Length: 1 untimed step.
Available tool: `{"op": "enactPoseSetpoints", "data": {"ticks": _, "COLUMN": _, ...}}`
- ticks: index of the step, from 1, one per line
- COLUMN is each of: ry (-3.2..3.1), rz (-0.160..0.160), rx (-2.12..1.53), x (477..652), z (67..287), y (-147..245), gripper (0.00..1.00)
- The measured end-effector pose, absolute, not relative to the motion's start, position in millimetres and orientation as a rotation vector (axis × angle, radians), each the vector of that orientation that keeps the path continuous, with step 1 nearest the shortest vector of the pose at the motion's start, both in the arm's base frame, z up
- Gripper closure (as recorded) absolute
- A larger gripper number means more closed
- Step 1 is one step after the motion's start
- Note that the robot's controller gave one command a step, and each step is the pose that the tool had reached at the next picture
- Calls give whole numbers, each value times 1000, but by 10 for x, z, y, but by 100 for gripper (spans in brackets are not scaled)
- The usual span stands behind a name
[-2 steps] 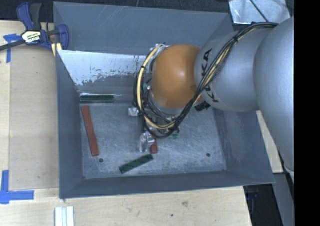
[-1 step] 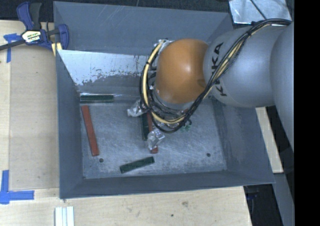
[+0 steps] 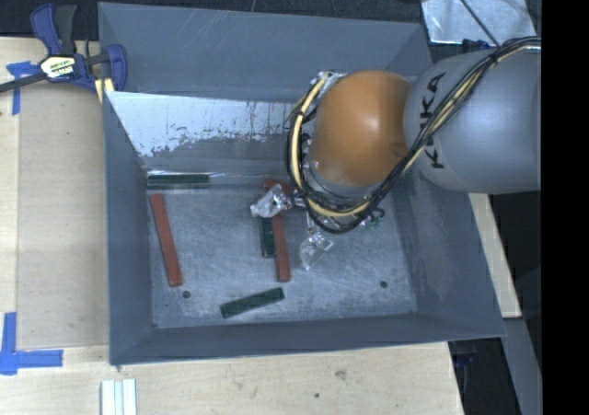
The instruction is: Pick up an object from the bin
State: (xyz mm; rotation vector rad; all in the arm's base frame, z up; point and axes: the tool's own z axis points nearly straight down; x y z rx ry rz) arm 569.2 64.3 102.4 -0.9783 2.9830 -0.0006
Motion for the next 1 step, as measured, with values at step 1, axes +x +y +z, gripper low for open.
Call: {"op": "enactPoseSetpoints", "data": {"ticks": 1, "ry": 2845, "rz": -1, "rx": -1320, "x": 5859, "z": 807, "y": 675, "gripper": 0}}
